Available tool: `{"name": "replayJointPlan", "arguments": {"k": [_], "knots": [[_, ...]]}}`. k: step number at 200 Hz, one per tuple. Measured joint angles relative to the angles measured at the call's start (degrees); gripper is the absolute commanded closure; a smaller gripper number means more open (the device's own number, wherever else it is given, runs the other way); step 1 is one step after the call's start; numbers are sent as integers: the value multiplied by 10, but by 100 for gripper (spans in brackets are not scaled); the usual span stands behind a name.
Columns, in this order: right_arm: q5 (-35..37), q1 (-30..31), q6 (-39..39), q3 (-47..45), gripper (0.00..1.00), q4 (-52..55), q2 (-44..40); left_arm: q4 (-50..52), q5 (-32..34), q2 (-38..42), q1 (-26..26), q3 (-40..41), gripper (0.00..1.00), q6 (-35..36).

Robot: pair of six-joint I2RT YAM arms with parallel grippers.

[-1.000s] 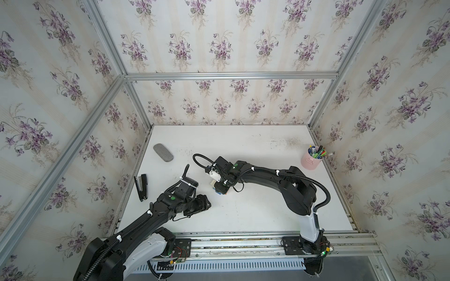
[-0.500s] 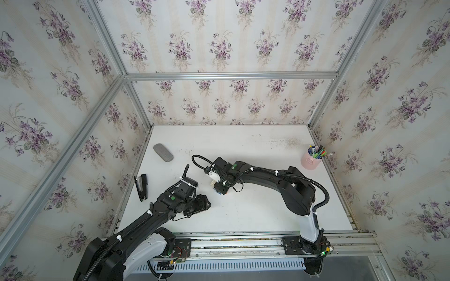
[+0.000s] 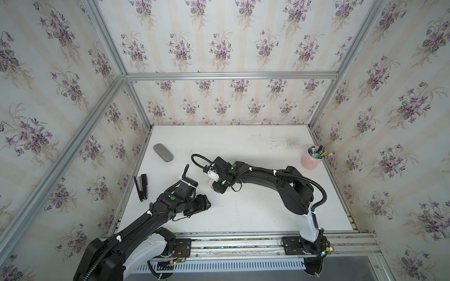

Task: Assemble the letter y with lego
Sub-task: Move the lego brick at the center of the board.

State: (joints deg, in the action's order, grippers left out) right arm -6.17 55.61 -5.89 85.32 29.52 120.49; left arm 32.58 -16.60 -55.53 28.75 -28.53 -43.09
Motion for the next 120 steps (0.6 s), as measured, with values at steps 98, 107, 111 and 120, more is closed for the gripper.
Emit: {"name": "replayJointPlan", "arguments": {"k": [98, 107, 111, 120], "knots": [[6, -2, 14, -27, 78, -36, -24, 0, 0, 4, -2, 1, 30, 0], [5, -5, 17, -34, 78, -39, -34, 0, 0, 4, -2, 1, 30, 0], [6, -7, 19, -39, 78, -38, -39, 0, 0, 3, -2, 0, 30, 0], [9, -12, 26, -51, 78, -30, -54, 0, 0, 2, -2, -1, 30, 0]]}}
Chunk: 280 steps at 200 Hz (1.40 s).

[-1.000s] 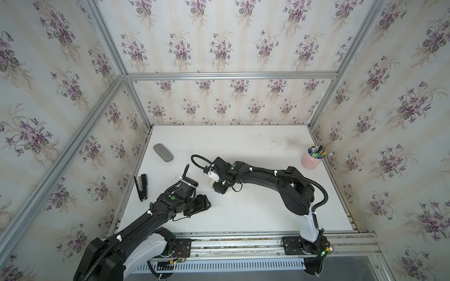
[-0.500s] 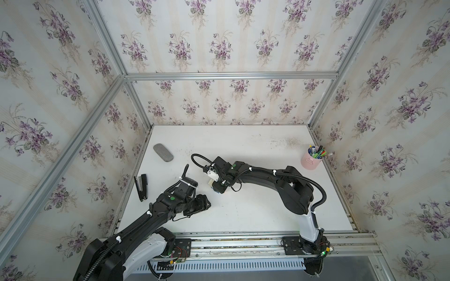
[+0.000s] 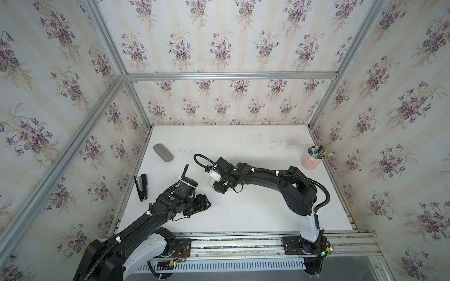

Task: Assemble the letter y with lego
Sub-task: Move the lego brick at the center of the board.

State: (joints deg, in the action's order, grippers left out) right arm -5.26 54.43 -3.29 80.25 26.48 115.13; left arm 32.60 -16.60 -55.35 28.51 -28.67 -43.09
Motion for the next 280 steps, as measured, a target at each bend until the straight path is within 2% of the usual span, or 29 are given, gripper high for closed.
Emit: {"name": "replayJointPlan", "arguments": {"k": [66, 89, 142, 167, 240, 280], "knots": [[27, -23, 23, -84, 78, 55, -82, 0, -2, -19, 0, -14, 30, 3], [28, -25, 31, -97, 75, 58, -92, 0, -2, -26, 0, -19, 30, 5], [40, -25, 37, -91, 58, 66, -97, 0, -2, -37, 0, -26, 30, 7], [43, -25, 37, -75, 54, 70, -106, 0, -2, -40, 0, -26, 30, 7], [58, -31, 38, -58, 53, 84, -147, 0, -2, -39, 0, -26, 30, 7], [71, -79, 73, -45, 48, 80, -174, 0, -8, -37, 0, -27, 30, 11]]}}
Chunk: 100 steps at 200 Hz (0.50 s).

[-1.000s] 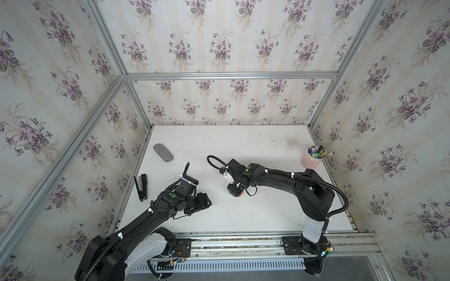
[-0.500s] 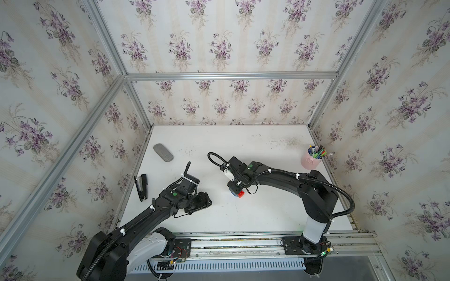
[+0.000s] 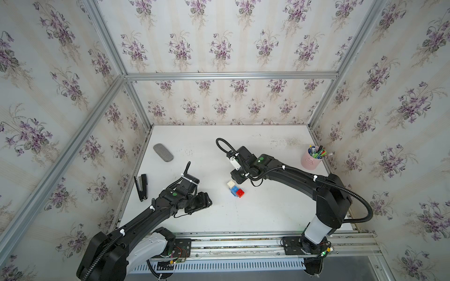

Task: Assemble the letter y with lego
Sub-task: Move the lego brick at the center of the board, then pick up the lego brick from the center of the board.

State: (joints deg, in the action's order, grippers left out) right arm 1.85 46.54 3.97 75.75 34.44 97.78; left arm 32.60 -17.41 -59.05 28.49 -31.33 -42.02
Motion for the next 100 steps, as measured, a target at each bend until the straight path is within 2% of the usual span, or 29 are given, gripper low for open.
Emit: {"name": "replayJointPlan", "arguments": {"k": [33, 100], "knots": [[5, -29, 23, 2, 46, 0, 21, -2, -9, 9, 0, -4, 30, 6], [-13, -45, 40, 17, 45, -6, 91, -3, -13, 9, 0, -3, 30, 6]]}}
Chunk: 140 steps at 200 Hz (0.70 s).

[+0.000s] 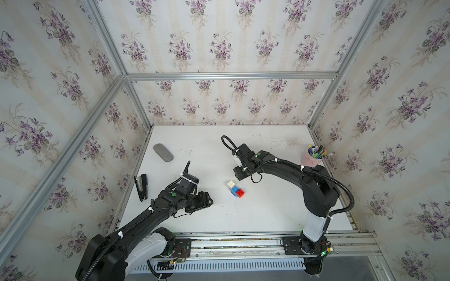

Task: Assemble the letter y with lego
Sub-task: Pick up the lego brick from the center of the board.

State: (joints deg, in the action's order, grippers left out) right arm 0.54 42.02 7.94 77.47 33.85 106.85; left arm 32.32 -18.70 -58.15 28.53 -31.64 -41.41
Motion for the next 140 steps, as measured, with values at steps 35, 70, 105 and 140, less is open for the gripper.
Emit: {"name": "replayJointPlan", "arguments": {"k": [35, 70, 105, 140], "knots": [[0, -7, 2, 7, 46, -11, 32, -1, 0, -2, 0, 2, 30, 0], [-3, -11, 6, 14, 49, -17, 54, -2, 0, -2, 0, 5, 30, 0], [-12, -15, 6, 22, 56, -21, 74, -2, 0, -2, 0, 5, 30, 0], [-16, -17, 5, 24, 65, -22, 82, -2, 0, -2, 0, 7, 30, 0]]}}
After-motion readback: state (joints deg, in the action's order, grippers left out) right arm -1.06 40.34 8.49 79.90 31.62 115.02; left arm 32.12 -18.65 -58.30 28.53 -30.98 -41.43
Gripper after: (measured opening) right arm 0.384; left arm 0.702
